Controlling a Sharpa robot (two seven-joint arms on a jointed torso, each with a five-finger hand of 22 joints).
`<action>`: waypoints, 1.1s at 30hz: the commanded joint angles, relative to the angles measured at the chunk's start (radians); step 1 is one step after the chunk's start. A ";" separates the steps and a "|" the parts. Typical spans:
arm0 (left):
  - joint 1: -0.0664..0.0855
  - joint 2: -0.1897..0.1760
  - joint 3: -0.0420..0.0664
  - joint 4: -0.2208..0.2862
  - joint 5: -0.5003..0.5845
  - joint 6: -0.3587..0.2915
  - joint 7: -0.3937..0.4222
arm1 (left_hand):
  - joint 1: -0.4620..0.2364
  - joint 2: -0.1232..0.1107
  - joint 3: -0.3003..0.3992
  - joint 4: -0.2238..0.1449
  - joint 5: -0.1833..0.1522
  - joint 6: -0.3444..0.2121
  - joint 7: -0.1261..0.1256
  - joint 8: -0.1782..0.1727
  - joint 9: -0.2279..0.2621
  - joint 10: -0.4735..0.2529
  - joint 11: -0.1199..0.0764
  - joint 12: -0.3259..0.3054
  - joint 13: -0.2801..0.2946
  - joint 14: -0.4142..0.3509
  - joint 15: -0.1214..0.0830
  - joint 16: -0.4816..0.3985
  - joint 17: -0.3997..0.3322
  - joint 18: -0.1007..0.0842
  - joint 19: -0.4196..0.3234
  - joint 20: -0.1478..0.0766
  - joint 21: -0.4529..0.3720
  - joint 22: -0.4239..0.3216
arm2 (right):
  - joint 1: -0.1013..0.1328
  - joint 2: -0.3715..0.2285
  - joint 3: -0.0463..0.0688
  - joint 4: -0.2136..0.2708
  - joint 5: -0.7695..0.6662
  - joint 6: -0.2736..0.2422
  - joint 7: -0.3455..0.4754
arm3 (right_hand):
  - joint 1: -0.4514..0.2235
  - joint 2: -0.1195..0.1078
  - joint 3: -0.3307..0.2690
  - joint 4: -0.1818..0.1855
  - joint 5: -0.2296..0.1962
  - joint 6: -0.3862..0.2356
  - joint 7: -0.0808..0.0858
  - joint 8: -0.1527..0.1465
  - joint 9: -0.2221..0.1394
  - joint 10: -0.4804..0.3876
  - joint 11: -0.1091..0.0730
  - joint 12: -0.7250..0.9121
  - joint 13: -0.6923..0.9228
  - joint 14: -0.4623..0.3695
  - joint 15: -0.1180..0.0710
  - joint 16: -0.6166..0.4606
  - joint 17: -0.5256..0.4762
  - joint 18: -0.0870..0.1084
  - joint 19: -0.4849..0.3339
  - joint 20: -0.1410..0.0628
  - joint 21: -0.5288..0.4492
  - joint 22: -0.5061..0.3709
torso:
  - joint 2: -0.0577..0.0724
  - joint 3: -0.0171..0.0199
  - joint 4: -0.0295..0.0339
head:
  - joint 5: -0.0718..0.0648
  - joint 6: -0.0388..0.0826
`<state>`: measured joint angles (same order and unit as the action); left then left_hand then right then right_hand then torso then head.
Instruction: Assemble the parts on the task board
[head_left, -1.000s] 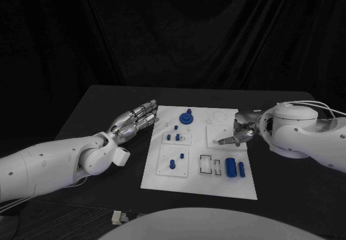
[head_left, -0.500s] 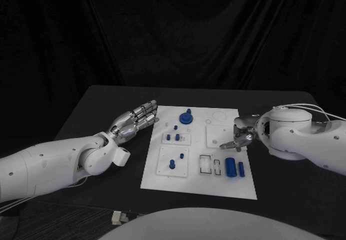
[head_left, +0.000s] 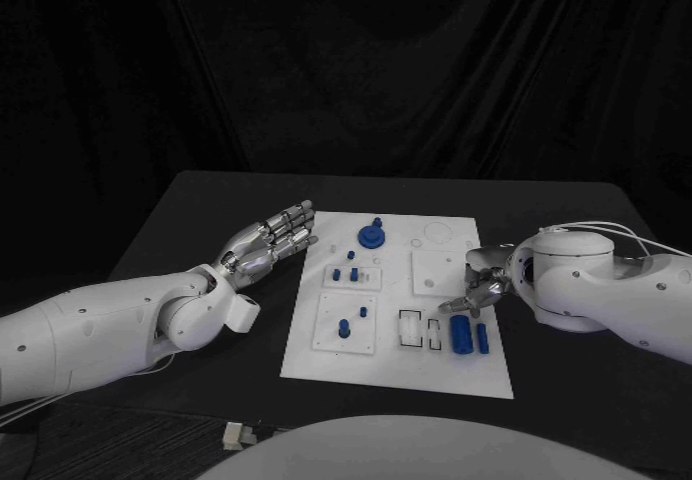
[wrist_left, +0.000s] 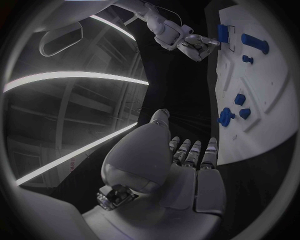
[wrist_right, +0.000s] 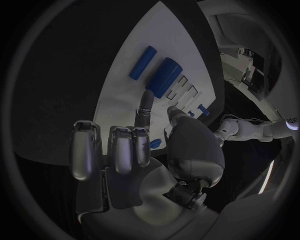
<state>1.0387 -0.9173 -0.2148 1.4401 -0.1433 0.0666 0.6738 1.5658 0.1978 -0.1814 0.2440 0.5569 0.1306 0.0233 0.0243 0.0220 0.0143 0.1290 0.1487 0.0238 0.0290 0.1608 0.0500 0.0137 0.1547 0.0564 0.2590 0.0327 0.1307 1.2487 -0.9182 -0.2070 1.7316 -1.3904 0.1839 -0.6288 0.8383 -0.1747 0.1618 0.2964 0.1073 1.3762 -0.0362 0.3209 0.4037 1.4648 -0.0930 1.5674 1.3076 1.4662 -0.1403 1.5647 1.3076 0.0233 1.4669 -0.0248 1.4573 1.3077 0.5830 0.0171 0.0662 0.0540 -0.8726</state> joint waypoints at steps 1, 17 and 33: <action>-0.001 0.002 0.001 0.001 0.005 0.011 0.011 | 0.010 -0.002 0.000 -0.006 0.004 -0.001 0.000 0.004 0.001 0.003 0.009 0.011 0.002 0.000 0.014 0.005 0.001 0.015 0.003 0.010 0.006 0.000 | -0.005 0.002 0.000 -0.003 0.003 -0.001 -0.018 | 0.004 0.006 0.006 0.000 -0.005 -0.007 -0.001 -0.004 -0.001 0.106 -0.004 0.003 0.263 0.105 -0.004 0.006 0.263 0.009 0.040 -0.005 -0.006 0.220 | 0.000 0.0001 -0.0008 | 0.002 0.000; -0.002 0.000 0.001 0.004 0.005 0.009 0.011 | 0.008 -0.002 0.000 -0.006 0.003 -0.001 -0.001 0.004 0.001 0.007 0.015 0.023 0.004 0.003 0.026 0.009 0.002 0.007 0.005 0.014 0.007 0.001 | -0.027 0.019 0.000 -0.023 0.003 -0.002 -0.018 | 0.020 0.010 0.011 -0.001 -0.006 -0.019 0.006 -0.024 -0.003 0.106 0.000 0.003 0.263 0.105 0.002 0.006 0.263 0.018 0.022 0.000 -0.040 0.207 | 0.001 0.0003 0.0007 | 0.002 0.000; -0.002 0.002 0.001 0.003 0.005 0.010 0.010 | 0.007 -0.002 0.000 -0.006 0.003 -0.001 -0.001 0.004 0.001 0.008 0.017 0.026 0.004 0.003 0.027 0.010 0.003 0.005 0.005 0.014 0.007 0.000 | -0.042 0.028 0.000 -0.031 0.001 0.017 -0.019 | 0.030 0.010 0.010 -0.002 0.000 -0.037 0.014 -0.047 -0.003 0.106 0.006 0.003 0.263 0.105 0.006 0.006 0.263 0.020 0.017 0.004 -0.051 0.204 | 0.000 0.0002 -0.0001 | 0.004 0.000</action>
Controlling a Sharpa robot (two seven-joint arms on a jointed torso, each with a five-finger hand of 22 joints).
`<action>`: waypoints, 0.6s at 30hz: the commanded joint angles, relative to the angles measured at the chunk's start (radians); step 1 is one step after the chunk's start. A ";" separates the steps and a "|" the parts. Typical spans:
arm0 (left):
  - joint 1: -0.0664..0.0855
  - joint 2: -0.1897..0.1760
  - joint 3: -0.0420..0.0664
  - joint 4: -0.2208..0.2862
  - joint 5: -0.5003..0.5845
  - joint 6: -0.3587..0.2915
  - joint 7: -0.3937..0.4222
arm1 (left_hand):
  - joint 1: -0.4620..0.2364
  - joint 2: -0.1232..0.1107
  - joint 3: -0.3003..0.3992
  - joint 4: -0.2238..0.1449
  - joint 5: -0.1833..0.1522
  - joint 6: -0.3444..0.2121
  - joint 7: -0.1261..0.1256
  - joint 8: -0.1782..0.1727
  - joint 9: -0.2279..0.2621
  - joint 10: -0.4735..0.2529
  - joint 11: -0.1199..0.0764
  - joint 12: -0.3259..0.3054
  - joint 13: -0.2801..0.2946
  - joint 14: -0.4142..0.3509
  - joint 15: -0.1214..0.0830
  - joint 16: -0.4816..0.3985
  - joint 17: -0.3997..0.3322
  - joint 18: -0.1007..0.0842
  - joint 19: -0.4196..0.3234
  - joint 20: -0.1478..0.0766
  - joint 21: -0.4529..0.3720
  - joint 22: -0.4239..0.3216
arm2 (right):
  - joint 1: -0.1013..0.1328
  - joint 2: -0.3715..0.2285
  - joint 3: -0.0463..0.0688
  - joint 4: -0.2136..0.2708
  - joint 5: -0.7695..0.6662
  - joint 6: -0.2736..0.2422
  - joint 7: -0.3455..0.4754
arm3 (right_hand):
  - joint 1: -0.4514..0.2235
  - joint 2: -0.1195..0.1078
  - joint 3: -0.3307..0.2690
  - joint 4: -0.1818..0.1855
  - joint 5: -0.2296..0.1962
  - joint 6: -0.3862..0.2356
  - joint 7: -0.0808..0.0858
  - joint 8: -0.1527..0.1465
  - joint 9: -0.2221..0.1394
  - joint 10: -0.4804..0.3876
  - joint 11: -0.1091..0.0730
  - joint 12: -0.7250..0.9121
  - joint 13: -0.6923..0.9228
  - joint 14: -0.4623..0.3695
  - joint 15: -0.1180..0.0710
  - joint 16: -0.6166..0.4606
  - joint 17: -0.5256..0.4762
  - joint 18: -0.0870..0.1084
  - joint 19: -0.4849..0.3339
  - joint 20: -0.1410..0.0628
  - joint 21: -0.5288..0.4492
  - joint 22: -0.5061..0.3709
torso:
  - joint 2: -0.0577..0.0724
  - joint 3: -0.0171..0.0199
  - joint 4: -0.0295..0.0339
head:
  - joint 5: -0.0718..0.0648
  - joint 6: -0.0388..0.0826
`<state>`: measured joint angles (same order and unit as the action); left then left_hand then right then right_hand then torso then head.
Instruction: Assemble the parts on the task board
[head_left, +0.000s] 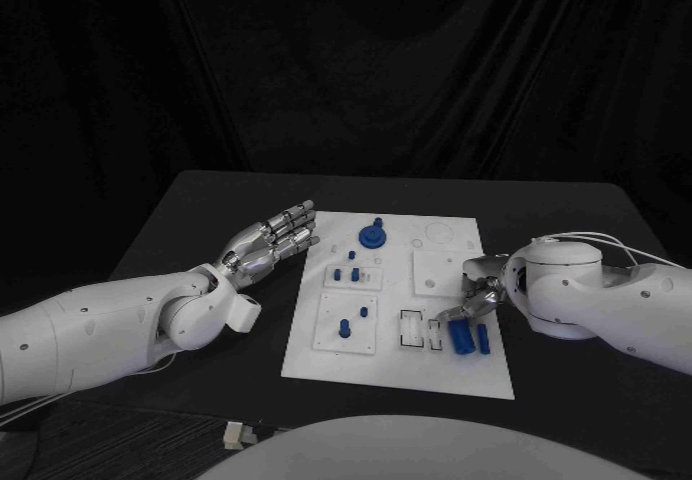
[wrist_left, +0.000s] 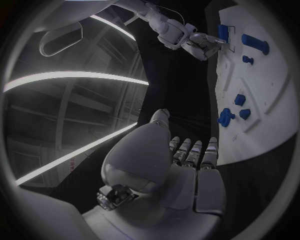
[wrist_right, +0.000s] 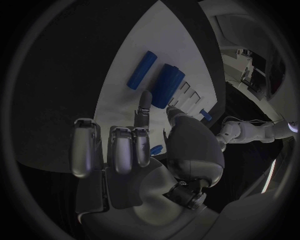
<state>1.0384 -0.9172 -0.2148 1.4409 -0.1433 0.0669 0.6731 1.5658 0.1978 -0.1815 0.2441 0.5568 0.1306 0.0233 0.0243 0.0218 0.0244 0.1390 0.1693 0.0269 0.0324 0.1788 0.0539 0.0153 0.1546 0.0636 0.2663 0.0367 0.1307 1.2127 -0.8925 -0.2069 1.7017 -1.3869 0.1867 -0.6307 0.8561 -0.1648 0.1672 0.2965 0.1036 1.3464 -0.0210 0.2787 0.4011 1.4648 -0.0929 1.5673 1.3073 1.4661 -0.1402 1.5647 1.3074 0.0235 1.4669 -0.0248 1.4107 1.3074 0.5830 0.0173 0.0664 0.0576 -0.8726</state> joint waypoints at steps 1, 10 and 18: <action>-0.002 0.002 0.001 0.002 0.005 0.010 0.010 | 0.007 -0.002 0.000 -0.006 0.003 -0.001 -0.001 0.004 0.001 -0.002 0.007 0.005 0.001 0.000 0.009 0.006 0.001 0.005 -0.003 0.007 0.003 0.000 | -0.006 0.003 0.000 -0.002 -0.002 0.014 -0.017 | 0.012 0.000 0.005 -0.002 0.004 -0.007 -0.002 -0.005 0.000 0.106 0.006 0.003 0.263 0.105 0.006 0.006 0.263 0.020 0.018 0.004 -0.005 0.204 | 0.000 0.0000 -0.0002 | 0.000 0.000; -0.002 0.004 0.001 0.000 0.005 0.012 0.009 | 0.007 -0.002 0.000 -0.006 0.003 -0.001 -0.001 0.004 0.001 -0.002 0.007 0.005 0.001 0.000 0.009 0.006 0.001 0.005 -0.003 0.007 0.003 0.000 | -0.017 0.010 0.000 -0.006 -0.001 0.019 -0.017 | 0.067 -0.012 0.002 -0.003 0.035 -0.030 0.008 -0.033 0.002 0.106 0.014 0.003 0.263 0.105 0.012 0.006 0.263 0.023 0.012 0.010 -0.021 0.199 | 0.000 -0.0001 -0.0004 | 0.001 0.000; -0.002 0.005 0.001 -0.001 0.005 0.013 0.008 | 0.007 -0.002 0.000 -0.006 0.003 -0.002 -0.001 0.004 0.001 -0.002 0.009 0.006 0.001 0.000 0.010 0.007 0.001 0.004 -0.003 0.007 0.003 0.000 | -0.020 0.012 0.000 -0.007 0.001 0.023 -0.017 | 0.103 -0.016 -0.003 -0.003 0.048 -0.064 0.020 -0.061 0.002 0.106 0.024 0.003 0.263 0.105 0.021 0.006 0.263 0.027 0.004 0.018 -0.040 0.193 | 0.000 -0.0001 0.0002 | 0.000 0.000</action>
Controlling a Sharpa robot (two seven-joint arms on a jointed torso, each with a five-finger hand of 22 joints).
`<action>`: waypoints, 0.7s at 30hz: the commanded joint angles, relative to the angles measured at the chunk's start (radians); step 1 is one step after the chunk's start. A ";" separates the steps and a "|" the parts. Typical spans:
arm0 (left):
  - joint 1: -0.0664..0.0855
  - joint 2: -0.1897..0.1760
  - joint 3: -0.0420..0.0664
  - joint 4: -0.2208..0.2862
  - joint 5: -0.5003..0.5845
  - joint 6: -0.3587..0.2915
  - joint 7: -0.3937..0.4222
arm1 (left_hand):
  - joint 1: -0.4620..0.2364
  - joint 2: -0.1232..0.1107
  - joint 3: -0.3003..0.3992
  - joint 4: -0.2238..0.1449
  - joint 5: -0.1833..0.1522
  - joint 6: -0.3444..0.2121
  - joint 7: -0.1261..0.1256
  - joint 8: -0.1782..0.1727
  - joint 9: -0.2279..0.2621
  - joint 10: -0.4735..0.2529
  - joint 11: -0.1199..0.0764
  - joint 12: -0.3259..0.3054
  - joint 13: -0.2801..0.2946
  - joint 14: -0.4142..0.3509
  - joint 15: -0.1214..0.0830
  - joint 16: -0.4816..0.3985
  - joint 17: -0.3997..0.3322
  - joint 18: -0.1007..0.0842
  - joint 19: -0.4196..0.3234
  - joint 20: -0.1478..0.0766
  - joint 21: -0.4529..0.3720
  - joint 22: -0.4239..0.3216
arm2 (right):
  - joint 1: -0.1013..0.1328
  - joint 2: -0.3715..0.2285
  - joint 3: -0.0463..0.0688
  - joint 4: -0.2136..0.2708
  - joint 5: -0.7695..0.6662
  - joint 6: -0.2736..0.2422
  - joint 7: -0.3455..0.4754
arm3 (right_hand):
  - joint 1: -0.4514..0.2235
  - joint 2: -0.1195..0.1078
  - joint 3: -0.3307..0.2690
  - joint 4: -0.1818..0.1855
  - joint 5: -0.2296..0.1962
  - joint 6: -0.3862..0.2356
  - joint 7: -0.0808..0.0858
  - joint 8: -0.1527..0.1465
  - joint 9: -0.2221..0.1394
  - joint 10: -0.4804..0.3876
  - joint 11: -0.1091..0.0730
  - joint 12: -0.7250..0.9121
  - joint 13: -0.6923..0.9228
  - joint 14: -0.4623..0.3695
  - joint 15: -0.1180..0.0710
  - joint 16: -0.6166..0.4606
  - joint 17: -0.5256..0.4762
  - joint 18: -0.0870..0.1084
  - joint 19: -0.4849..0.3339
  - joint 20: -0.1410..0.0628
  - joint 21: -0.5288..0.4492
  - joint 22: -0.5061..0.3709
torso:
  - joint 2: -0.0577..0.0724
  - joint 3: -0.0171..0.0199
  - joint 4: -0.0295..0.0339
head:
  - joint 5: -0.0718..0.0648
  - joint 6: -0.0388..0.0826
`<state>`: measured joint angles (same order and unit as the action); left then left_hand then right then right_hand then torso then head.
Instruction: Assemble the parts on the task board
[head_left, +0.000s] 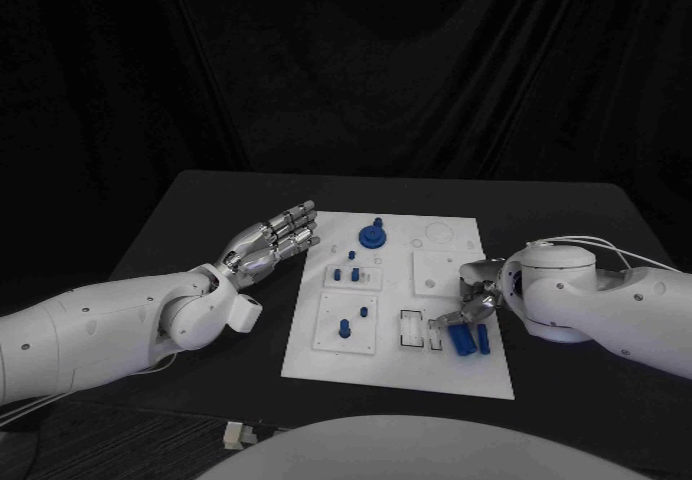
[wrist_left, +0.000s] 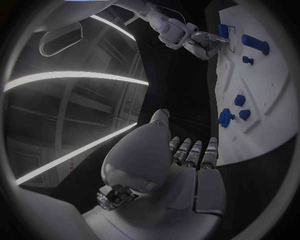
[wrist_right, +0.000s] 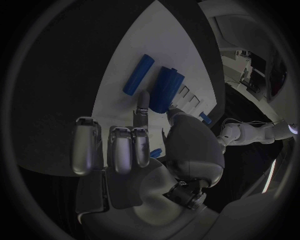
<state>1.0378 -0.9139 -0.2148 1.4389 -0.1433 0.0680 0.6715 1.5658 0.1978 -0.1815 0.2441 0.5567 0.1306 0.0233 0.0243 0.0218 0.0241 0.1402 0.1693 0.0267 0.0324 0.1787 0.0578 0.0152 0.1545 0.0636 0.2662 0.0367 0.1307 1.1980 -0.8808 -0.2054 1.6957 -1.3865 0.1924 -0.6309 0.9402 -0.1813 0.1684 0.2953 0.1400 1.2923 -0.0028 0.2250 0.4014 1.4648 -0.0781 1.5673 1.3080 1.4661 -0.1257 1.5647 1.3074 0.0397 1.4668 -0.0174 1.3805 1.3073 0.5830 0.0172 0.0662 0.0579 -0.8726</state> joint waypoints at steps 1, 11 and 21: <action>-0.002 0.002 0.001 0.001 0.005 0.012 0.009 | 0.007 -0.002 0.000 -0.006 0.003 -0.002 -0.001 0.004 0.001 -0.002 0.007 0.006 0.001 0.000 0.010 0.003 0.001 0.004 -0.003 0.007 0.003 0.000 | -0.005 0.001 -0.001 -0.001 0.001 0.018 -0.016 | 0.027 0.003 -0.001 -0.002 0.021 -0.013 0.003 -0.010 0.002 0.106 0.011 0.004 0.263 0.105 0.008 0.006 0.263 0.012 0.002 0.012 -0.014 0.192 | 0.000 -0.0001 0.0003 | 0.000 0.000; -0.002 0.003 0.001 -0.001 0.005 0.012 0.009 | 0.007 -0.002 0.000 -0.006 0.004 -0.002 0.000 0.004 0.001 -0.002 0.008 0.006 0.001 0.000 0.011 0.003 0.001 0.004 -0.002 0.007 0.003 0.000 | -0.006 -0.004 -0.001 0.000 0.049 -0.007 -0.012 | 0.101 0.032 0.031 -0.017 0.172 -0.028 0.009 -0.031 0.016 0.106 0.016 0.004 0.263 0.105 0.013 0.006 0.263 0.015 -0.001 0.018 -0.030 0.188 | -0.001 -0.0001 0.0001 | 0.001 0.000; -0.003 0.003 0.001 -0.002 0.005 0.012 0.009 | 0.007 -0.002 0.001 -0.007 0.004 -0.002 0.000 0.004 0.001 -0.002 0.008 0.006 0.001 0.000 0.011 0.004 0.001 0.003 -0.002 0.007 0.003 0.000 | -0.006 -0.023 -0.001 0.009 0.115 -0.066 -0.002 | 0.115 0.032 0.039 -0.028 0.211 -0.031 0.009 -0.036 0.023 0.106 0.016 0.004 0.263 0.105 0.013 0.006 0.263 0.015 -0.001 0.019 -0.035 0.188 | 0.000 0.0002 0.0003 | 0.004 0.000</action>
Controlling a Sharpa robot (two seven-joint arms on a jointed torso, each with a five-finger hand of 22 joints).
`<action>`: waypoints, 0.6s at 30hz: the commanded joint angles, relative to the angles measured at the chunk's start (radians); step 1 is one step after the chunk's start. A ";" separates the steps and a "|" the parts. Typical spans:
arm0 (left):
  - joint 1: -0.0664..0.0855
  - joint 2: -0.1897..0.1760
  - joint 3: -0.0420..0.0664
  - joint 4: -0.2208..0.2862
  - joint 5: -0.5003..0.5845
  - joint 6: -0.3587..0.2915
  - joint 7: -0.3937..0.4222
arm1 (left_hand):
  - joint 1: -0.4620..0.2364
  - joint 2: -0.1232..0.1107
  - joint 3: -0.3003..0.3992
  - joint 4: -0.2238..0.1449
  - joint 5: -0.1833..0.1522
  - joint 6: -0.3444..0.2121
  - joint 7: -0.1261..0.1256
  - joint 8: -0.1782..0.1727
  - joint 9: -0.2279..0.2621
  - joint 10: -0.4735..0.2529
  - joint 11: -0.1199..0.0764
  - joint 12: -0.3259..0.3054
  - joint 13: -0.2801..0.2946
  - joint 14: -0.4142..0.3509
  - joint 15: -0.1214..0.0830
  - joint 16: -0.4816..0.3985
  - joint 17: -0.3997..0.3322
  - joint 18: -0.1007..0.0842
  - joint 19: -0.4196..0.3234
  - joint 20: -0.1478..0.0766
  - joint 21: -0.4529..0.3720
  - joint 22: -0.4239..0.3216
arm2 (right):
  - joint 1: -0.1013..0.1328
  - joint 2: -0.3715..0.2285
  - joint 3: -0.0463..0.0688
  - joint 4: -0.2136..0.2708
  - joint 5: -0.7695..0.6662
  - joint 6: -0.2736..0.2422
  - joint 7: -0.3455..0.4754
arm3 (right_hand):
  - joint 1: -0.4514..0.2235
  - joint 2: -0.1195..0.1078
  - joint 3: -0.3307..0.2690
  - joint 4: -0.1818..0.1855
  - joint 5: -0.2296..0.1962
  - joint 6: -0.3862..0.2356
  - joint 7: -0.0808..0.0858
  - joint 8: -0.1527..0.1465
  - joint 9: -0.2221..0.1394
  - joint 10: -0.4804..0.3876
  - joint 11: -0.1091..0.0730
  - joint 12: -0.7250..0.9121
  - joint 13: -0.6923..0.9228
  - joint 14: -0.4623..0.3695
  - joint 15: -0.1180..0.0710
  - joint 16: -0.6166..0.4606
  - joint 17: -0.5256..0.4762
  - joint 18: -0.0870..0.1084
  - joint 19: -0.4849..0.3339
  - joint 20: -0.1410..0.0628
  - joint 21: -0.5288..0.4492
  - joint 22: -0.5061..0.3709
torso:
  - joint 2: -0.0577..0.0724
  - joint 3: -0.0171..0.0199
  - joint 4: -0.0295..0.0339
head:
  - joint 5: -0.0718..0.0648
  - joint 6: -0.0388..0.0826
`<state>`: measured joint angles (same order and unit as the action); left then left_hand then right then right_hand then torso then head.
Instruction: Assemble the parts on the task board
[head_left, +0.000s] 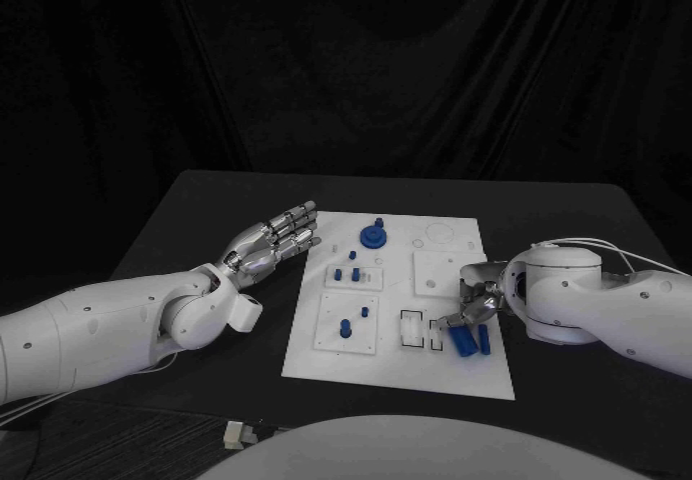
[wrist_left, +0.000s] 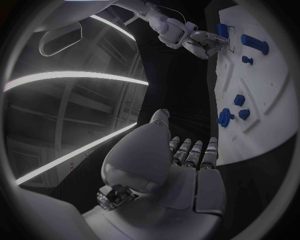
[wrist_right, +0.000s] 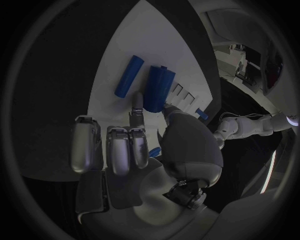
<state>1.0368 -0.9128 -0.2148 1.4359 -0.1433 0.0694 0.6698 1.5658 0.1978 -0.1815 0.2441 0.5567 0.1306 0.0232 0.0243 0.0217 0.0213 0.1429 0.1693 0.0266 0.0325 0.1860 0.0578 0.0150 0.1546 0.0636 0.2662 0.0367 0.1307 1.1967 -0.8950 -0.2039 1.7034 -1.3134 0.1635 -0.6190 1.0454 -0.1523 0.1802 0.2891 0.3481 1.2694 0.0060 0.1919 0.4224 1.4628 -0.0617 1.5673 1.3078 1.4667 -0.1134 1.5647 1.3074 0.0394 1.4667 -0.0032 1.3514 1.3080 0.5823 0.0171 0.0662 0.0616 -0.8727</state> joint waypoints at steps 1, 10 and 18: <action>-0.002 0.002 0.001 0.001 0.005 0.011 0.010 | 0.007 -0.002 0.001 -0.007 0.004 -0.002 0.000 0.004 0.001 0.001 0.006 0.006 0.001 0.000 0.004 0.004 0.002 0.003 -0.002 0.007 0.003 0.000 | -0.005 -0.012 -0.003 0.003 0.048 -0.043 -0.013 | 0.011 0.003 0.027 -0.022 0.005 -0.008 0.000 -0.003 0.002 0.108 0.000 0.004 0.263 0.104 0.001 0.006 0.263 0.016 -0.001 0.004 -0.007 0.187 | 0.001 0.0003 0.0002 | 0.001 0.000; -0.002 0.002 0.001 0.000 0.005 0.011 0.009 | 0.007 -0.002 0.001 -0.007 0.004 -0.002 0.000 0.004 0.001 0.001 0.006 0.006 0.001 0.000 0.004 0.004 0.002 0.003 -0.002 0.007 0.004 0.001 | -0.003 -0.045 -0.002 0.020 0.115 -0.098 -0.005 | 0.017 0.004 0.032 -0.027 0.020 -0.007 -0.001 -0.005 0.005 0.108 -0.001 0.004 0.263 0.104 0.000 0.006 0.263 0.019 -0.005 0.004 -0.018 0.183 | 0.000 0.0004 -0.0007 | 0.000 0.000; -0.002 0.003 0.001 0.000 0.005 0.010 0.007 | 0.007 -0.002 0.001 -0.007 0.004 -0.002 0.000 0.004 0.001 0.001 0.006 0.006 0.001 0.000 0.004 0.004 0.002 0.003 -0.002 0.007 0.004 0.001 | 0.007 -0.063 -0.002 0.034 0.176 -0.136 0.000 | 0.020 0.004 0.034 -0.030 0.027 -0.005 -0.002 -0.004 0.007 0.108 -0.002 0.004 0.263 0.104 0.000 0.006 0.263 0.020 -0.007 0.004 -0.024 0.182 | 0.000 0.0005 -0.0006 | -0.002 0.000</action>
<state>1.0361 -0.9119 -0.2148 1.4343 -0.1433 0.0699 0.6681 1.5658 0.1978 -0.1815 0.2441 0.5567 0.1306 0.0233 0.0243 0.0217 0.0213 0.1429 0.1692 0.0264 0.0325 0.1859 0.0578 0.0159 0.1546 0.0636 0.2662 0.0367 0.1306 1.1994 -0.9555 -0.2068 1.7318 -1.1972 0.0766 -0.6191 1.0561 -0.1496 0.1807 0.2885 0.3710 1.2640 0.0113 0.1855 0.4283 1.4641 -0.0582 1.5672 1.3076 1.4681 -0.1082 1.5647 1.3073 0.0392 1.4632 0.0003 1.3314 1.3078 0.5826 0.0174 0.0655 0.0610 -0.8727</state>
